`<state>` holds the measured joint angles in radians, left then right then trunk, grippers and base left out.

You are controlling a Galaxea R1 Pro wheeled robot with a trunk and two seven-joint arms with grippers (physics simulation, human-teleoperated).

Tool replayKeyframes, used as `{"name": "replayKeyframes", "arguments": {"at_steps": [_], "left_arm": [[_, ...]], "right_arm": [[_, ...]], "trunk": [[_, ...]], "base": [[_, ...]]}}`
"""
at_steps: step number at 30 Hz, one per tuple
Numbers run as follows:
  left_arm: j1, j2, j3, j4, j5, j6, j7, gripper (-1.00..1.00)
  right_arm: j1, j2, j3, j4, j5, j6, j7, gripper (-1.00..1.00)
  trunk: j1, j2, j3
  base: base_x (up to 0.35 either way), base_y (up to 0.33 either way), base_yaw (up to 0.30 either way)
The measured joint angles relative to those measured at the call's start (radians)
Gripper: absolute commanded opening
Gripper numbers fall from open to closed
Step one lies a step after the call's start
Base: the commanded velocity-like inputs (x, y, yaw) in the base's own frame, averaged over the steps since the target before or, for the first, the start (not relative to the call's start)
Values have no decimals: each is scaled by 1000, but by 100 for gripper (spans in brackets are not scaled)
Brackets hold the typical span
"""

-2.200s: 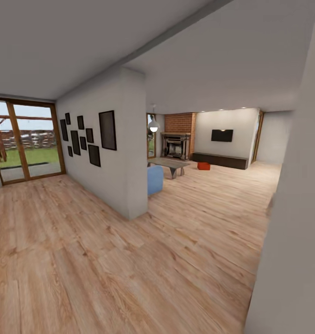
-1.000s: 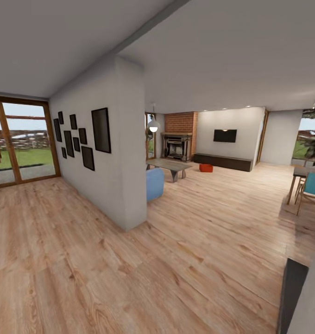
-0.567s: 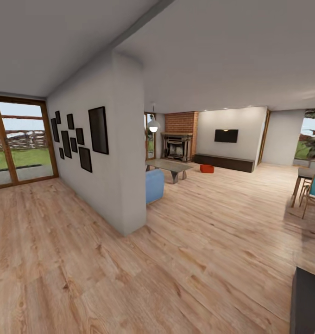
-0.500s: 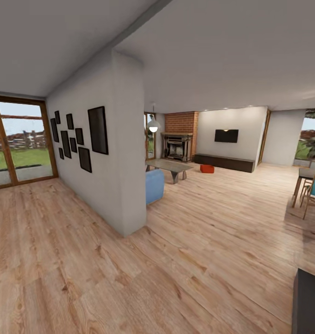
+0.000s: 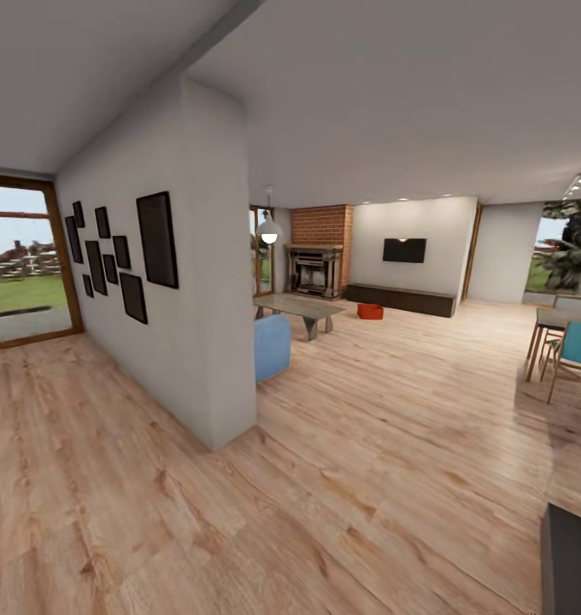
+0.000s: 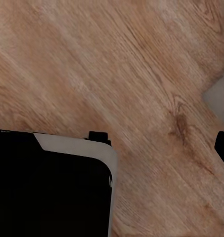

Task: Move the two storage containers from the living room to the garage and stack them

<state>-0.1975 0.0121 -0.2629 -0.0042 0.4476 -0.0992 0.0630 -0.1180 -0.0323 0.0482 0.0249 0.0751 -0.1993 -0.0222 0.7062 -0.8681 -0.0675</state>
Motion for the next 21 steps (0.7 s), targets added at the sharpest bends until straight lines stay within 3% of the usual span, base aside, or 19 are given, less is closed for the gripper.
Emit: {"name": "replayKeyframes", "arguments": {"at_steps": [21], "left_arm": [[0,0,0,0,0,0,0,100]], "right_arm": [[0,0,0,0,0,-1,0,100]], "trunk": [[0,0,0]], "base": [[324,0,-284]]}}
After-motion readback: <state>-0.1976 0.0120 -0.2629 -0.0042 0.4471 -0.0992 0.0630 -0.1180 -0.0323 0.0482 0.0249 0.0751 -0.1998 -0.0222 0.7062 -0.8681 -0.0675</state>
